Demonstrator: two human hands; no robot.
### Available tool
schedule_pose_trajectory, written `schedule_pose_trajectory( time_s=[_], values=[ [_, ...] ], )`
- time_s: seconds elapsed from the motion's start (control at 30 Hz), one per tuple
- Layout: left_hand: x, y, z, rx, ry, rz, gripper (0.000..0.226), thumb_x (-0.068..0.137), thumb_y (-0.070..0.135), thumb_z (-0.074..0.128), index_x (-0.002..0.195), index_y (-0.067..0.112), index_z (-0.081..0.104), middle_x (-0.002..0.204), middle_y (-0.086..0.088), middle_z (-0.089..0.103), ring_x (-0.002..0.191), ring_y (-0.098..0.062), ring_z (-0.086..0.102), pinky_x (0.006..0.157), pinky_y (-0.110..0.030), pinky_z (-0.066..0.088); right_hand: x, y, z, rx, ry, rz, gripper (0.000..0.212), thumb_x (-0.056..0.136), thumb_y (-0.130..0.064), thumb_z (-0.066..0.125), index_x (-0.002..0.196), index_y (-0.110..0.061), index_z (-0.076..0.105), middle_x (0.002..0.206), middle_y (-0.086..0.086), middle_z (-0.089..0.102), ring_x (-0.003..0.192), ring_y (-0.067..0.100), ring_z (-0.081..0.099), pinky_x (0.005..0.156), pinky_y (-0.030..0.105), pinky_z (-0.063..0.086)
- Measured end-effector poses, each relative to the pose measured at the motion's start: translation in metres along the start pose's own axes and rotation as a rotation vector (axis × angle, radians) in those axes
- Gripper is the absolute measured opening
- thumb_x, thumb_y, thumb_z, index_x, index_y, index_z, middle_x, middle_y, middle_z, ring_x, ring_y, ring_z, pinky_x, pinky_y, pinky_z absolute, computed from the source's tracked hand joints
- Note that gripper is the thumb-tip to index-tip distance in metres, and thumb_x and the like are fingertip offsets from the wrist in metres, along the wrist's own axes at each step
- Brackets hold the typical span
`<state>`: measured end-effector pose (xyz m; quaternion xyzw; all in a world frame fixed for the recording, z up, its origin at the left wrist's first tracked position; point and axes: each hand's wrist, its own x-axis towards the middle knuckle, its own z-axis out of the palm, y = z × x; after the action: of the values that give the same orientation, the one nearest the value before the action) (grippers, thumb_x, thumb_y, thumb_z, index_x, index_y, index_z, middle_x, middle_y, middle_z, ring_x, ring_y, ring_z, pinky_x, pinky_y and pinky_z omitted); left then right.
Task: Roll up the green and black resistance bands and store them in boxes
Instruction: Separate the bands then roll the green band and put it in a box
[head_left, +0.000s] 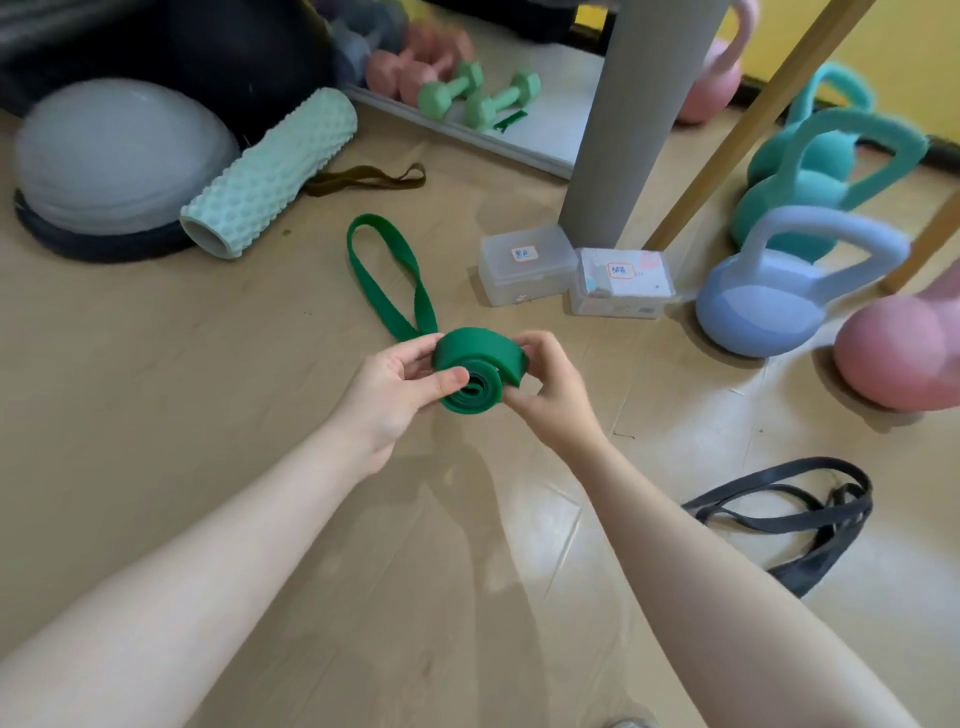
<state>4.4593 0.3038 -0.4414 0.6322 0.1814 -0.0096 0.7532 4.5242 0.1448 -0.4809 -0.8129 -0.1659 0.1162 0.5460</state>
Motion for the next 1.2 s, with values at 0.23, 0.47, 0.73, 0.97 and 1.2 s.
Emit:
schedule_pose_trajectory(
  time_s=[0.23, 0.47, 0.73, 0.97, 1.2],
  values=[
    [0.025, 0.112, 0.068, -0.262, -0.017, 0.053, 0.023, 0.087, 0.005, 0.054, 0.107, 0.013, 0.062, 0.094, 0.000, 0.071, 0.087, -0.012, 0.067, 0.071, -0.022, 0.056, 0.038, -0.113, -0.130, 0.073, 0.004, -0.053, 0.026, 0.084, -0.013, 0.066, 0.108, -0.015, 0.057, 0.088, -0.001, 0.066, 0.071, -0.004, 0.061, 0.067, 0.013, 0.048],
    [0.024, 0.205, 0.136, -0.328, -0.179, 0.191, 0.023, 0.083, 0.017, 0.056, 0.104, 0.017, 0.063, 0.097, -0.001, 0.070, 0.095, -0.016, 0.064, 0.091, -0.033, 0.049, 0.041, -0.198, -0.219, 0.144, 0.144, -0.217, 0.012, 0.092, -0.019, 0.054, 0.099, -0.028, 0.059, 0.079, 0.003, 0.065, 0.066, 0.008, 0.057, 0.069, 0.023, 0.047],
    [0.024, 0.141, 0.113, -0.262, -0.050, 0.068, 0.019, 0.087, 0.009, 0.054, 0.101, 0.017, 0.065, 0.093, 0.001, 0.070, 0.089, -0.011, 0.065, 0.074, -0.024, 0.056, 0.029, -0.121, -0.160, 0.091, -0.061, 0.016, 0.009, 0.097, -0.021, 0.044, 0.105, -0.021, 0.049, 0.090, 0.005, 0.068, 0.084, 0.015, 0.065, 0.085, 0.030, 0.051],
    [0.006, 0.058, 0.046, -0.170, 0.138, -0.071, 0.026, 0.086, 0.008, 0.058, 0.112, 0.010, 0.061, 0.097, -0.001, 0.068, 0.094, -0.017, 0.062, 0.092, -0.033, 0.048, 0.011, -0.051, -0.062, 0.011, -0.183, 0.148, 0.012, 0.094, -0.028, 0.050, 0.105, -0.028, 0.045, 0.090, -0.008, 0.062, 0.077, 0.012, 0.055, 0.076, 0.033, 0.044],
    [0.000, -0.006, -0.012, 0.100, 0.101, -0.088, 0.026, 0.082, 0.004, 0.065, 0.106, 0.014, 0.064, 0.094, 0.003, 0.070, 0.088, -0.011, 0.063, 0.079, -0.019, 0.051, -0.001, -0.004, 0.002, 0.191, -0.261, 0.297, 0.019, 0.093, -0.022, 0.054, 0.111, -0.022, 0.053, 0.124, -0.002, 0.055, 0.119, 0.010, 0.048, 0.097, 0.023, 0.036]
  ],
)
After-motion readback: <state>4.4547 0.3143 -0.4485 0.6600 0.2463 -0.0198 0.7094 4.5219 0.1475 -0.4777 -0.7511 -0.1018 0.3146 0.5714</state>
